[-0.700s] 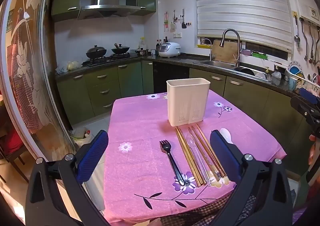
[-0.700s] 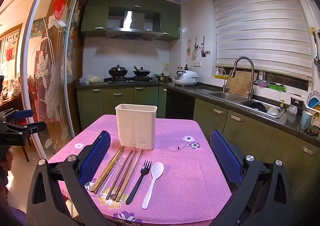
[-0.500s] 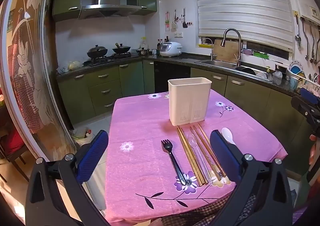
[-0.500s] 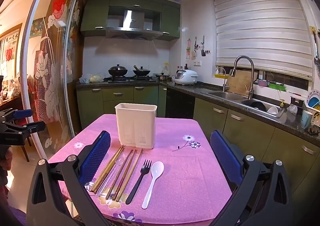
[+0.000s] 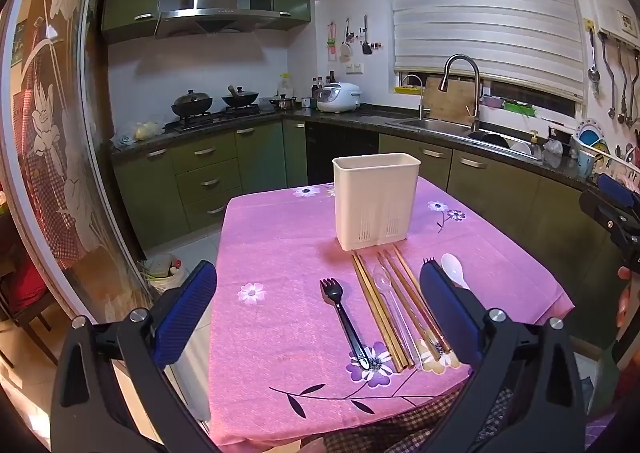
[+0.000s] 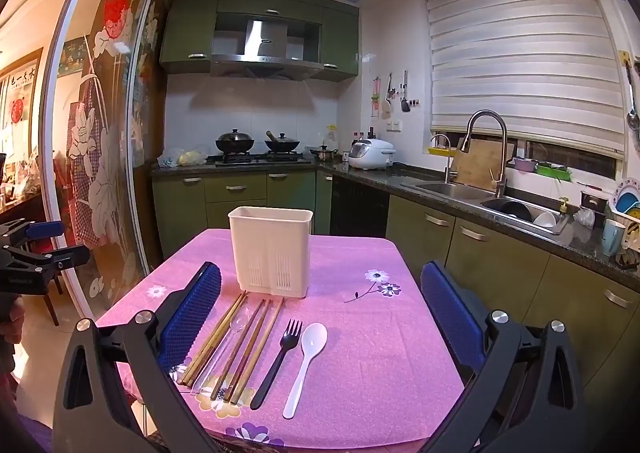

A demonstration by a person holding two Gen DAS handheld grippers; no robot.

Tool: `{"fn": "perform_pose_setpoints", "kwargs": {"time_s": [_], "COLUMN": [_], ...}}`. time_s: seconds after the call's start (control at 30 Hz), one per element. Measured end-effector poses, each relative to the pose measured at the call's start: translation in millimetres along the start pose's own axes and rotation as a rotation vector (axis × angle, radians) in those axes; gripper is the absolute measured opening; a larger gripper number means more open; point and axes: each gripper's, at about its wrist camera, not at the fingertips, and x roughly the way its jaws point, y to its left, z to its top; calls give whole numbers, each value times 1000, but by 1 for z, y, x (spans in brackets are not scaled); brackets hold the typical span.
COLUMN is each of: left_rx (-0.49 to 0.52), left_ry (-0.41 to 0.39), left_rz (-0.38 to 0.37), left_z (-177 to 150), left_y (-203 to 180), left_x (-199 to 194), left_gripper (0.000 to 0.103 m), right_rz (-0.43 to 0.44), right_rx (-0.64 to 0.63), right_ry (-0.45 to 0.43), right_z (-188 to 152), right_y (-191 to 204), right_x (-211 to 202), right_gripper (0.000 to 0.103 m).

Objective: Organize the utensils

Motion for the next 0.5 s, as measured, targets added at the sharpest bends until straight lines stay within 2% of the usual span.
{"fn": "perform_pose_setpoints", "kwargs": {"time_s": [0.5], "left_rx": [1], "left_ry": [2], "left_rz": [-2], "left_z": [2], "left_y": [-1], "left_x": [-1], "left_gripper": [97], "right_rz": [-1], "right_rx": [3], "right_ry": [-2], "right_z": [0], "right_y": [0], "right_x": [1], "right_gripper": [99]}}
